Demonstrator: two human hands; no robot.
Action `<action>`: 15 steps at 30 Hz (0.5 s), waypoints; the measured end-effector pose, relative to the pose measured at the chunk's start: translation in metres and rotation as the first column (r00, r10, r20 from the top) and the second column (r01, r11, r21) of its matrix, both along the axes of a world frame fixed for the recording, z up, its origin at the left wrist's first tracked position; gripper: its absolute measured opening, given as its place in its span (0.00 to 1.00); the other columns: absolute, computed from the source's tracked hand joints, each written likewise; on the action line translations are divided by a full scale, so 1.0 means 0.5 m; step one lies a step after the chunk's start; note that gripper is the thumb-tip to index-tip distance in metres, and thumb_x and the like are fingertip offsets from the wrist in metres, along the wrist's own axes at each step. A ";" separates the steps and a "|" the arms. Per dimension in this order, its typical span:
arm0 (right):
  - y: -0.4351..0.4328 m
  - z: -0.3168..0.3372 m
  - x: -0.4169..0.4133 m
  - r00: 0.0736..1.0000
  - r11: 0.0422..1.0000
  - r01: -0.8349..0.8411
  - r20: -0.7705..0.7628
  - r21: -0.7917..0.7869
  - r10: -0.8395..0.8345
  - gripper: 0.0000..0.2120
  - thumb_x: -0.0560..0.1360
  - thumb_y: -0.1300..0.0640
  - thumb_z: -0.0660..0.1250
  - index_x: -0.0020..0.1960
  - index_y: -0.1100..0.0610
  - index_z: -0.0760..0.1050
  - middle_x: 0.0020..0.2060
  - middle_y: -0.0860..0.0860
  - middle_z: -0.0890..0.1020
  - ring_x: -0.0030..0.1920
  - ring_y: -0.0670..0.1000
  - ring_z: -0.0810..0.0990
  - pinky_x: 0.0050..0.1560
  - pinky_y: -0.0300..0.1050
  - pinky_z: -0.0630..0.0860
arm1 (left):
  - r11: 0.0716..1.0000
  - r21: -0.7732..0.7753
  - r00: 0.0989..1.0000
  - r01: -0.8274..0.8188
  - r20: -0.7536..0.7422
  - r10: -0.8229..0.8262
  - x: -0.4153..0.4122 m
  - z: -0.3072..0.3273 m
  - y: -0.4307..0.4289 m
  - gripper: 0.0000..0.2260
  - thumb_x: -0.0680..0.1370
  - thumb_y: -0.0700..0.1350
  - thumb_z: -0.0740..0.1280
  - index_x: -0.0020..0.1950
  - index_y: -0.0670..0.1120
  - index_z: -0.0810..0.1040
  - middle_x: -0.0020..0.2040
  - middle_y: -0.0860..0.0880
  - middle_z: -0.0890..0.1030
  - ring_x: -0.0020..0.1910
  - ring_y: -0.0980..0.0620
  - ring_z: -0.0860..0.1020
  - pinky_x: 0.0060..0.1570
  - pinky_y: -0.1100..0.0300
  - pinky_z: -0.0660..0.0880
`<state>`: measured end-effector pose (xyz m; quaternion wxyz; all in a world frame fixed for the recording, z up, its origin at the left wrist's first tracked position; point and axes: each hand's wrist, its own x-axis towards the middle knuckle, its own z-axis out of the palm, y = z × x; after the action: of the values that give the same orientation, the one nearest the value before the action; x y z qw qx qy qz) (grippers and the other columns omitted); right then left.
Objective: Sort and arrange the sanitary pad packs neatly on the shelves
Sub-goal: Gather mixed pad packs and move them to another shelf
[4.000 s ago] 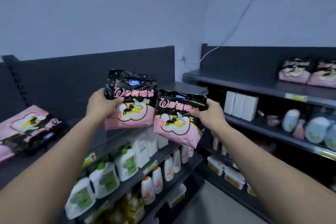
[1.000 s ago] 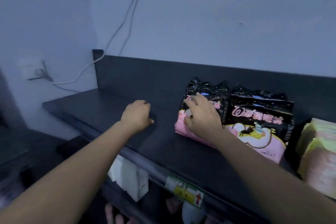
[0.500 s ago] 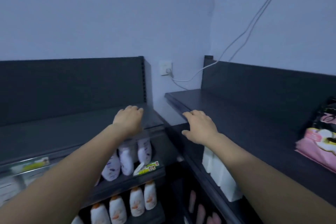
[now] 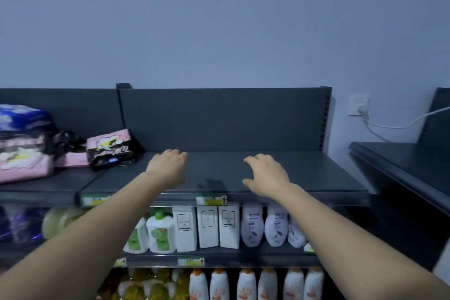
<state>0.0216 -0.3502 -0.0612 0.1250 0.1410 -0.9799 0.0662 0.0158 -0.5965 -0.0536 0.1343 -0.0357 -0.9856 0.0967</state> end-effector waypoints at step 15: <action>-0.461 -0.023 -0.165 0.945 0.947 -0.321 0.067 -0.014 0.321 0.28 0.76 0.46 0.66 0.73 0.52 0.64 0.68 0.53 0.69 0.70 0.55 0.65 0.64 0.52 0.70 | 0.937 0.059 0.936 -0.345 0.091 0.339 -0.007 -0.044 -0.420 0.17 0.74 0.47 0.66 0.61 0.44 0.71 0.60 0.46 0.74 0.61 0.45 0.73 0.51 0.53 0.72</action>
<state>-0.0611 -0.5807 -0.0725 0.0791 0.2962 -0.9474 0.0917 0.0123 -0.8066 -0.0758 0.0773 0.1375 -0.9842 0.0804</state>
